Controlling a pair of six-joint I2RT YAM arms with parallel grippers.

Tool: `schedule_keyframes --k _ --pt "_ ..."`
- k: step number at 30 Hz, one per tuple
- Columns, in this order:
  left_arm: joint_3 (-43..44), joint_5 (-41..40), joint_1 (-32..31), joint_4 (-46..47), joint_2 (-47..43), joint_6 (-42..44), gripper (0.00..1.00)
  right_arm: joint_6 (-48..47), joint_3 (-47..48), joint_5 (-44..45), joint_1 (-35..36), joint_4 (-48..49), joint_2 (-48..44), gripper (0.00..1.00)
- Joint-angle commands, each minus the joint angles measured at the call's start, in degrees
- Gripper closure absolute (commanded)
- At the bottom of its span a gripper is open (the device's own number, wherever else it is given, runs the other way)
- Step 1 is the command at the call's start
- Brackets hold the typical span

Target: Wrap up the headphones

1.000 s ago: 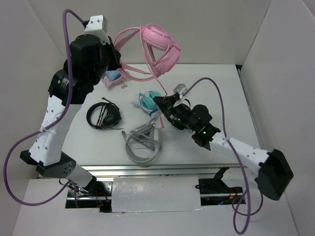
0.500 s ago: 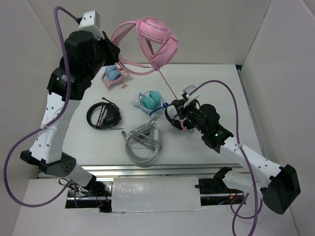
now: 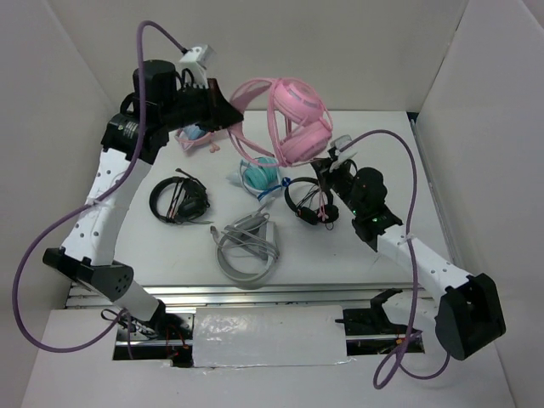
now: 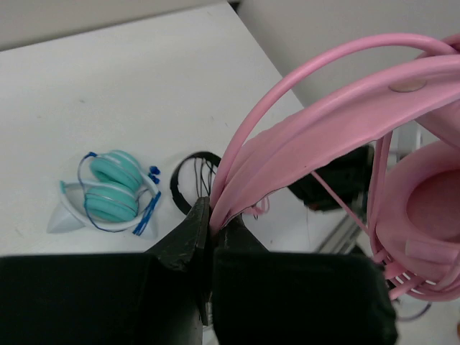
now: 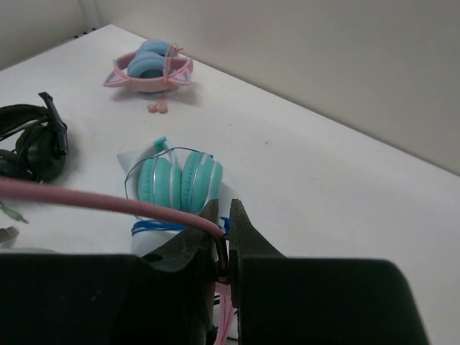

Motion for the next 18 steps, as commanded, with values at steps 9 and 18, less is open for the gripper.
schedule_keyframes --k 9,18 --pt "-12.0 14.5 -18.3 4.8 -4.1 23.4 1.00 -8.2 7.1 -33.8 -12.8 -4.1 4.4 0.93" --pt "-8.9 2.4 -28.4 0.4 -2.4 28.6 1.00 7.1 -6.0 -11.8 -10.4 41.9 3.4 0.74"
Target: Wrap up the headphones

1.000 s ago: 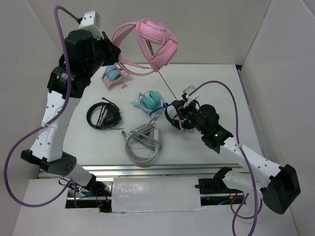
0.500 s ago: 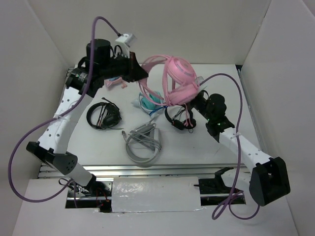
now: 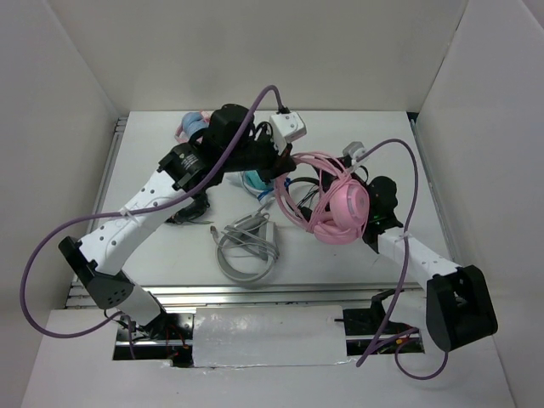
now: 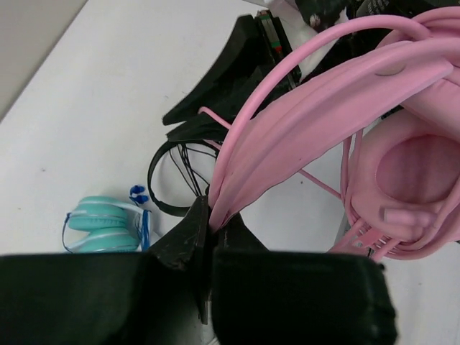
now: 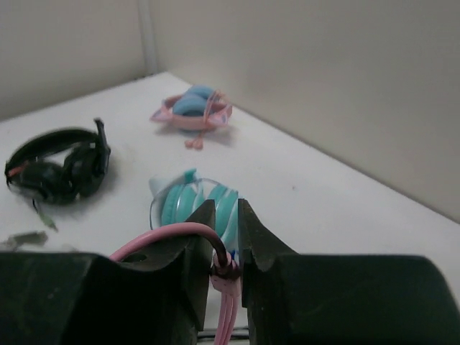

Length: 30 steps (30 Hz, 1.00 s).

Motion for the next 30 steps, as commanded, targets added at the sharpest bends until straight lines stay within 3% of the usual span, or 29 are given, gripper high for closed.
schedule_keyframes --k 1,5,9,15,20,21,23,24,26,27,30 --pt "3.5 3.6 -4.6 -4.0 -1.6 -1.1 1.00 4.0 1.6 12.1 0.6 21.5 0.1 0.74" --pt "6.7 2.4 -5.1 -6.4 0.7 -2.6 1.00 1.7 2.4 15.4 1.9 25.4 -0.8 0.69" --pt "6.9 1.8 -6.3 -6.4 0.9 -4.1 1.00 3.3 1.4 15.6 1.8 36.2 0.1 0.54" --pt "8.1 0.0 -7.0 -8.6 2.0 -4.2 1.00 4.9 4.4 10.8 1.1 40.4 2.8 0.52" --pt "7.1 -2.5 -7.0 -9.4 1.7 -3.9 1.00 1.1 6.7 9.4 -1.0 38.8 2.5 0.54" --pt "6.5 -3.2 -7.0 -9.2 1.6 -2.8 1.00 0.1 7.1 7.8 -1.7 36.0 1.9 0.55" --pt "5.8 -6.9 -7.0 -9.4 1.7 -1.8 1.00 -6.3 8.9 4.0 -3.9 28.2 -1.7 0.68" --pt "5.4 -9.3 -6.9 -9.6 1.9 -1.3 1.00 -8.8 10.1 2.1 -4.9 14.9 -3.2 0.74" --pt "5.3 -15.3 -6.3 -9.7 2.7 -0.4 1.00 -16.6 17.1 -7.4 -7.4 -4.3 -6.7 0.76" --pt "5.1 -15.8 -5.9 -10.2 3.4 0.9 1.00 -24.3 20.0 -9.5 -7.9 -21.6 -7.1 0.77" --pt "4.0 -16.9 -5.1 -10.2 4.1 3.1 1.00 -35.0 28.4 -14.2 -9.2 -42.7 -6.7 0.77"
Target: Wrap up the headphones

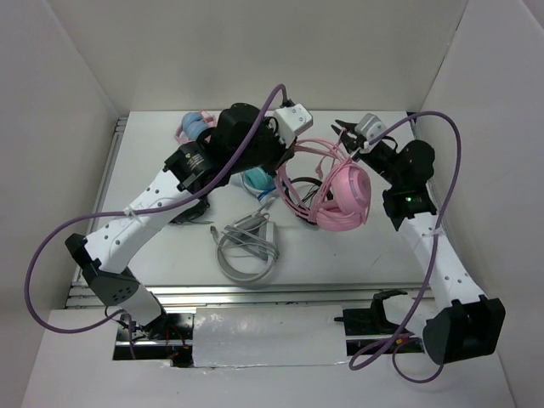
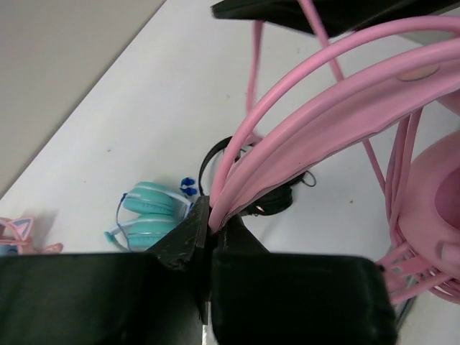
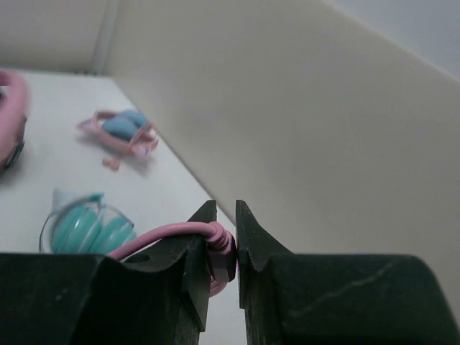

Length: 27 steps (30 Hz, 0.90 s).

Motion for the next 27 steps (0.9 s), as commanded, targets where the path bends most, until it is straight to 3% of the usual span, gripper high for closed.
schedule_keyframes --k 1,6,10,15,22,27 --pt "-2.3 0.5 -0.4 -7.6 1.9 4.0 1.00 -17.0 10.1 -5.6 -1.9 -28.5 -2.2 0.77" --pt "-3.6 -7.5 -2.7 -7.8 3.5 7.3 1.00 -33.0 19.0 -6.5 -0.6 -54.1 -1.1 0.78" --pt "-2.8 -13.1 -3.1 -8.0 4.3 8.7 1.00 -36.2 21.3 -4.4 -0.4 -60.9 -1.6 0.83" --pt "-2.6 -28.1 -5.2 -6.6 6.2 9.0 1.00 -35.4 24.1 2.6 1.3 -65.6 -2.5 0.88" --pt "4.0 -49.0 -6.8 -7.0 13.4 5.6 1.00 -33.2 33.2 8.9 6.0 -77.7 5.5 0.92" --pt "6.2 -63.2 -6.8 -4.5 17.7 4.4 1.00 -25.4 39.1 9.0 8.2 -79.7 10.4 0.91"
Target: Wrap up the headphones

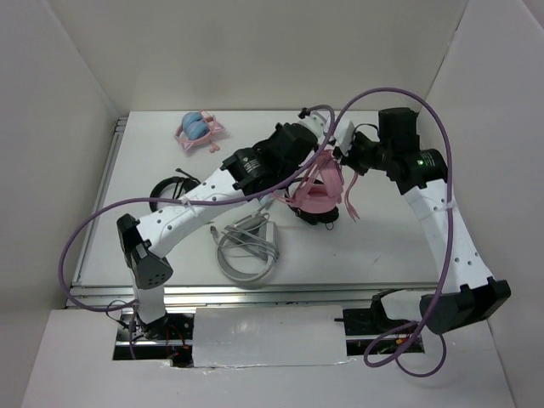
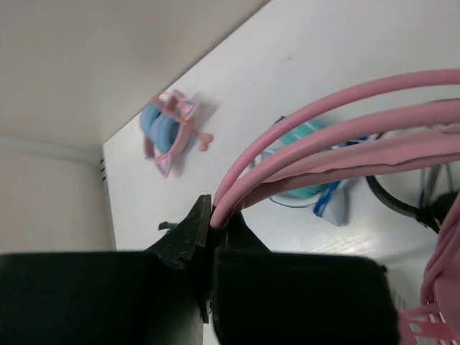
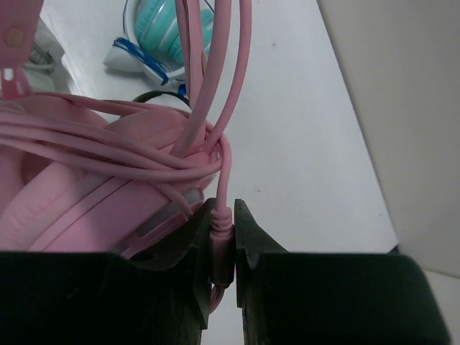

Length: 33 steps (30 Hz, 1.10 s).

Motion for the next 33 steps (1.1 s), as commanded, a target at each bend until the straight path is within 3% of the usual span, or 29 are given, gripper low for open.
schedule_keyframes --k 1,6,8,11,13,18,24,28,29,33 --pt "0.3 -16.6 -0.4 0.2 4.3 3.4 1.00 8.5 5.5 -1.5 3.0 0.2 1.2 0.89" --pt "1.0 -23.8 -0.4 3.0 6.9 2.9 1.00 19.5 9.7 -9.2 3.2 3.9 2.6 0.73" --pt "2.6 -25.1 -0.2 3.1 7.7 0.7 1.00 29.3 14.0 -11.4 3.2 4.2 4.6 0.69" --pt "6.5 -24.7 -0.1 0.8 8.7 -3.4 1.00 36.0 20.8 -16.5 3.1 -2.6 10.3 0.75" --pt "9.1 -24.2 -0.1 0.2 9.0 -8.0 1.00 40.6 24.2 -21.0 3.6 -2.3 12.8 0.79" --pt "10.9 -21.6 0.0 -1.8 7.0 -16.6 1.00 47.8 15.2 -23.6 5.2 8.5 10.4 0.83" --pt "8.7 -15.6 1.7 -2.5 2.2 -27.5 1.00 60.3 4.9 -22.1 7.9 24.0 4.7 0.73" --pt "4.8 -12.6 2.9 -2.2 -2.2 -34.7 1.00 65.7 -4.2 -6.6 12.9 35.1 -0.6 0.61" --pt "3.4 -12.2 3.0 -1.2 -3.5 -35.8 1.00 66.7 -7.1 2.0 14.0 38.7 -1.4 0.61" --pt "-2.2 -8.7 4.0 2.1 -7.9 -40.0 1.00 71.0 -11.3 19.2 20.3 44.4 -3.8 0.57"
